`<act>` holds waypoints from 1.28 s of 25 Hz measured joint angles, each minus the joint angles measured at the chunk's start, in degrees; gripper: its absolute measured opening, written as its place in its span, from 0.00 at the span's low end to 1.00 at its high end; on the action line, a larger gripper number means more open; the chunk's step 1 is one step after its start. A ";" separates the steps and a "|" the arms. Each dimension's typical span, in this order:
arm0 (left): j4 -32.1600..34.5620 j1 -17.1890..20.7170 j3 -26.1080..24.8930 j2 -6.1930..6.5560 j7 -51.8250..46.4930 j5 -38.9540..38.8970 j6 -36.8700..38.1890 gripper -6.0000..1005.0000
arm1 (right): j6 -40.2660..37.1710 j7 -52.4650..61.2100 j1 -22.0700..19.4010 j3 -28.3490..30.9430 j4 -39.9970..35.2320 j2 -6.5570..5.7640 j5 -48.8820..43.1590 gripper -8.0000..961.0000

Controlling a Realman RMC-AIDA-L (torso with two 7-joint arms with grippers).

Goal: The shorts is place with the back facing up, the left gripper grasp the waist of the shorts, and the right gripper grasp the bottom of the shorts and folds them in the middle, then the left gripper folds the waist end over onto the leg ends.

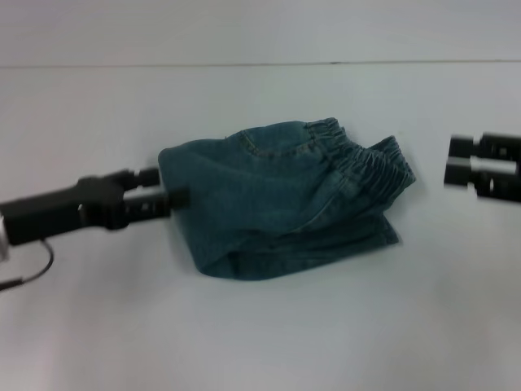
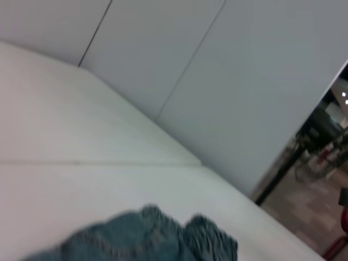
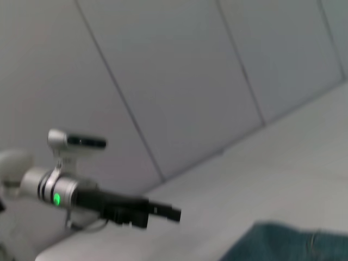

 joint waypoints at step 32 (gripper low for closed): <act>-2.65 -0.69 -2.14 -0.21 0.32 4.35 3.00 0.94 | 8.79 -0.97 -2.42 -2.85 -0.80 1.73 -7.16 0.92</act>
